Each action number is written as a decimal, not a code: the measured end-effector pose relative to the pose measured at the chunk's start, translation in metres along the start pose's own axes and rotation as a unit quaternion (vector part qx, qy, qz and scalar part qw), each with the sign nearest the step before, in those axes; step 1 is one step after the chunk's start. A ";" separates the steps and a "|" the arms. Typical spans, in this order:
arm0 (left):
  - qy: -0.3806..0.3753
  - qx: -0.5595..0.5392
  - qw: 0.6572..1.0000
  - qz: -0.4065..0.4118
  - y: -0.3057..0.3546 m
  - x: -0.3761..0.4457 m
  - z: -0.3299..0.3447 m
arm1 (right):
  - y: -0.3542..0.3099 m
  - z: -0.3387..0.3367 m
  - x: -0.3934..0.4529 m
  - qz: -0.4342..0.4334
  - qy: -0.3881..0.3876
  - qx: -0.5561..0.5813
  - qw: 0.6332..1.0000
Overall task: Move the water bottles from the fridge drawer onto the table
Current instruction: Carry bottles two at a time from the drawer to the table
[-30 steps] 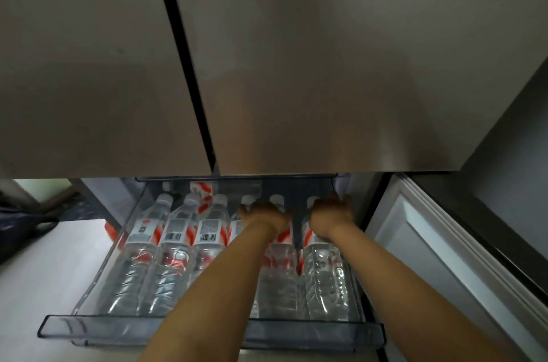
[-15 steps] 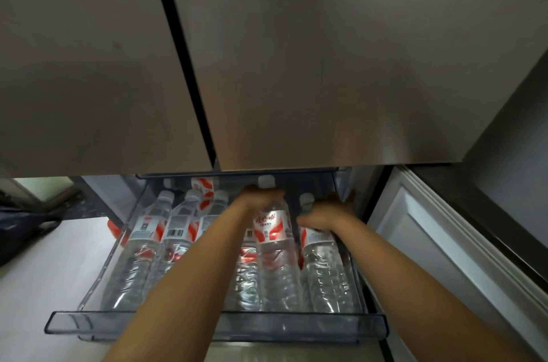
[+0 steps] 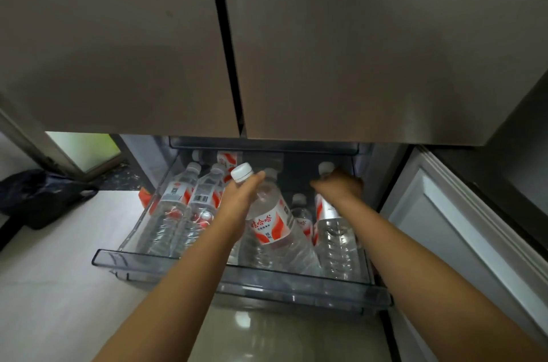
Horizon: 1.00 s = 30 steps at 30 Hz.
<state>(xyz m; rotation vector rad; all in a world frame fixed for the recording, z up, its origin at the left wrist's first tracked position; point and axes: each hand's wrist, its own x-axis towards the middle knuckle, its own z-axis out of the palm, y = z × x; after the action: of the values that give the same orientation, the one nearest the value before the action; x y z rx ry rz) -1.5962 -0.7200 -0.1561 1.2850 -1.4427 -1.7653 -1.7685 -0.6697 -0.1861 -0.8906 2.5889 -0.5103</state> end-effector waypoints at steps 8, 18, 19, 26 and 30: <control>0.040 -0.017 0.998 0.040 0.002 -0.024 0.002 | -0.017 -0.036 -0.064 -0.096 -0.039 0.258 0.961; 0.121 -0.030 0.971 0.203 0.028 -0.081 -0.015 | -0.037 -0.060 -0.136 -0.245 0.096 0.273 0.925; 0.134 -0.040 0.966 0.219 0.034 -0.089 -0.024 | -0.045 -0.066 -0.145 -0.263 0.112 0.282 0.916; 0.238 -0.014 0.924 0.299 0.057 -0.163 -0.141 | -0.135 -0.063 -0.240 -0.367 0.093 0.346 0.859; 0.330 -0.007 0.905 0.268 0.043 -0.220 -0.229 | -0.189 -0.022 -0.308 -0.404 0.009 0.360 0.841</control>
<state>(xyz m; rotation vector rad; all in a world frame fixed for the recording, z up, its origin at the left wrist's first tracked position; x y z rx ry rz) -1.3071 -0.6498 -0.0367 1.1648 -1.2091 -0.8560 -1.4543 -0.6068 -0.0183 -1.6063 1.6335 -1.5681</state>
